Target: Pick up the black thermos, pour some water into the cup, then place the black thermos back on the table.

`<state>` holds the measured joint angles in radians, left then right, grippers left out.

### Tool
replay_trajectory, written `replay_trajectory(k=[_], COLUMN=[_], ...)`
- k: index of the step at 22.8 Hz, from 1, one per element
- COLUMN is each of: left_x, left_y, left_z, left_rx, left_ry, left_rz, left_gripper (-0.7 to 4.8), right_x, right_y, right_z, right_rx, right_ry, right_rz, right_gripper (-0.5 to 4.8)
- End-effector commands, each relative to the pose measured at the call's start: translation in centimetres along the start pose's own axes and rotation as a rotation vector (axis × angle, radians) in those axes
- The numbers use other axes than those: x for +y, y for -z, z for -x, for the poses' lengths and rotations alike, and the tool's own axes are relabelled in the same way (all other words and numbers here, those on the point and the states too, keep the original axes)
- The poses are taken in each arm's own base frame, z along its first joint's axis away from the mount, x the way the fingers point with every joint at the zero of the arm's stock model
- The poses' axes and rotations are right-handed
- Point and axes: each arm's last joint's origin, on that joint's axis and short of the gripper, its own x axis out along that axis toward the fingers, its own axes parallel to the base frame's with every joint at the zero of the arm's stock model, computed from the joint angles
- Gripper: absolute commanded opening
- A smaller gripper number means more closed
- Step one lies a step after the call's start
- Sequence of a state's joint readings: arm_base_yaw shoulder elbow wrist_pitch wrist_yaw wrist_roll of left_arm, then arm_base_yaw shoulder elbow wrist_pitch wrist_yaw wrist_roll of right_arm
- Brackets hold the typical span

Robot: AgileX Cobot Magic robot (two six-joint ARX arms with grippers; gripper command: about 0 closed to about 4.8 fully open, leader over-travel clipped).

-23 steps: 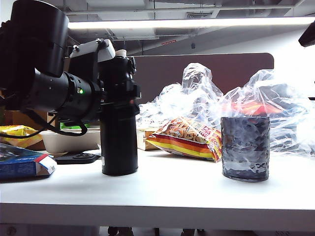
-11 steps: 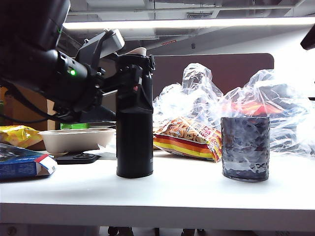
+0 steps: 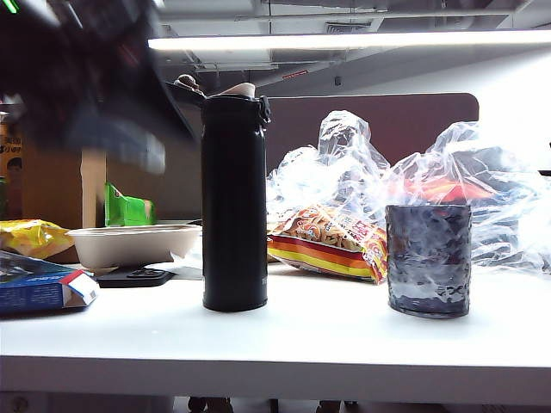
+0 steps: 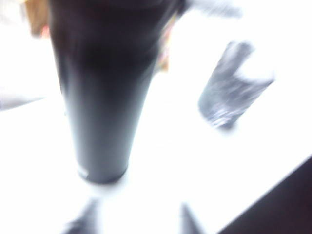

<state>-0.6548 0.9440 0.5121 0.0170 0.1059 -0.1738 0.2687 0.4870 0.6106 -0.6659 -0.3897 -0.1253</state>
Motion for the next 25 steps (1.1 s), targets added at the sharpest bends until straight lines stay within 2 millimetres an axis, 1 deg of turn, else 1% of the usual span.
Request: replay_trajectory(k=[1,4,6,9,12,14,15,17,20,22,25], left_x=[-0.6,-0.9,-1.1,-1.2,-1.1,-1.0,-0.9,-0.7,-0.2,0.1,0.5], left_y=[-0.9,-1.2,-0.9,0.0,1.1,1.8,2.3,3.3,4.9,6.0,7.5], left_z=[3.8,7.4,9.6,12.1,13.7,14.0,13.9,13.4,12.0,10.8,9.1], left_rx=[-0.096,-0.212,-0.261,-0.300,-0.319,-0.340,-0.345,-0.339,-0.306,-0.285,-0.285], left_ry=[0.018,0.019,0.029,0.033,0.005,0.004,0.005,0.005,0.001,-0.008,-0.007], left_rz=[0.022,0.030,0.030,0.008,0.008,0.011,0.016,0.019,0.036,0.050,0.050], left_gripper=[-0.05,-0.05,-0.05,-0.05,-0.05,-0.05,-0.05,-0.05,-0.05,-0.05,-0.05], right_x=[0.3,0.4,0.4,0.4,0.5,0.4,0.4,0.3,0.3,0.1,-0.2], right_y=[0.0,0.0,0.0,0.1,1.1,2.2,3.0,3.8,4.5,5.2,6.8], right_z=[0.5,1.0,1.4,1.7,1.5,1.0,0.7,0.3,0.0,-0.4,-1.6], right_rx=[-0.022,-0.048,-0.072,-0.136,-0.215,-0.240,-0.249,-0.296,-0.405,-0.445,-0.414], right_ry=[-0.005,0.013,0.061,0.098,0.106,0.103,0.101,0.093,0.089,0.100,0.121], right_rz=[-0.028,-0.053,-0.044,-0.078,-0.145,-0.179,-0.193,-0.201,-0.162,-0.150,-0.167], right_gripper=[-0.02,-0.02,-0.02,-0.02,-0.02,-0.02,-0.02,-0.02,-0.02,-0.02,-0.02])
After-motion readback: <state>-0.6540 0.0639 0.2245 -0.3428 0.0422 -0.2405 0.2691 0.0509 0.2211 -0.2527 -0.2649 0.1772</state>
